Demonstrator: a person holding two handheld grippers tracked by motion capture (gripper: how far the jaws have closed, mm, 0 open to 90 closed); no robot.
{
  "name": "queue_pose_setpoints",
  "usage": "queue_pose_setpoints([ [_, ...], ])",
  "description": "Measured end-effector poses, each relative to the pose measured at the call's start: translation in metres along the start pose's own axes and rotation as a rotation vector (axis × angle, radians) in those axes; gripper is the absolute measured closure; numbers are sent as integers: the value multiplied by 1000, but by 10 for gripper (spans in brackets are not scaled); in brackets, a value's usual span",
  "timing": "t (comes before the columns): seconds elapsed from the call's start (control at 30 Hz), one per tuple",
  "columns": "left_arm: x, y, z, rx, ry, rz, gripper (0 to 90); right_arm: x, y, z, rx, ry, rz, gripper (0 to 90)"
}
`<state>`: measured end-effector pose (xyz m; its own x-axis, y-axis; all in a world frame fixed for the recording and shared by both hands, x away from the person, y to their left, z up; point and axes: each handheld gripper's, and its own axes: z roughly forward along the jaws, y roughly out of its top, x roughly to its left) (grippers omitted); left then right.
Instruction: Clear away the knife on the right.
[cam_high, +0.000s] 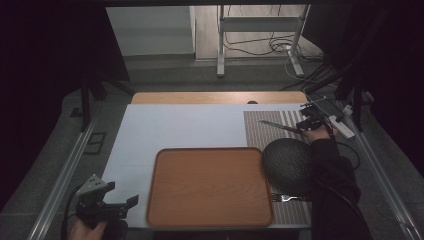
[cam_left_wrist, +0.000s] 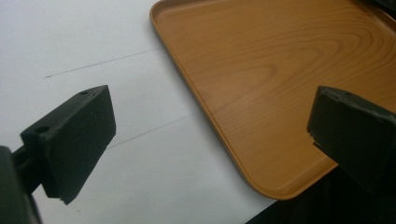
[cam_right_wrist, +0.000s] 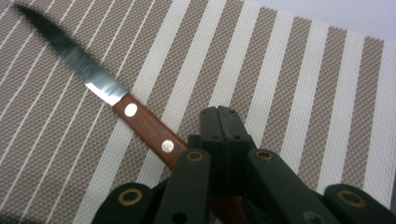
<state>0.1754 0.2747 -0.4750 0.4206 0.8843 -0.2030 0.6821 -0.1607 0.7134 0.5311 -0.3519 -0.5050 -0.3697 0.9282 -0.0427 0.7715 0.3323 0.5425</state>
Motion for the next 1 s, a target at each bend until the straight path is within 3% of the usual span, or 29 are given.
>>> queue_pose_setpoints([
  [0.43,0,1,1,3,-1,5,20,9,-16,-13,38,80,-43,892],
  [0.67,0,1,1,1,-4,6,20,11,-14,-15,33,63,-43,849],
  [0.83,0,1,1,1,-5,7,20,13,-8,-21,-7,72,-15,637],
  [1.0,0,1,1,0,-6,6,20,20,-2,-21,-35,53,-23,314],
])
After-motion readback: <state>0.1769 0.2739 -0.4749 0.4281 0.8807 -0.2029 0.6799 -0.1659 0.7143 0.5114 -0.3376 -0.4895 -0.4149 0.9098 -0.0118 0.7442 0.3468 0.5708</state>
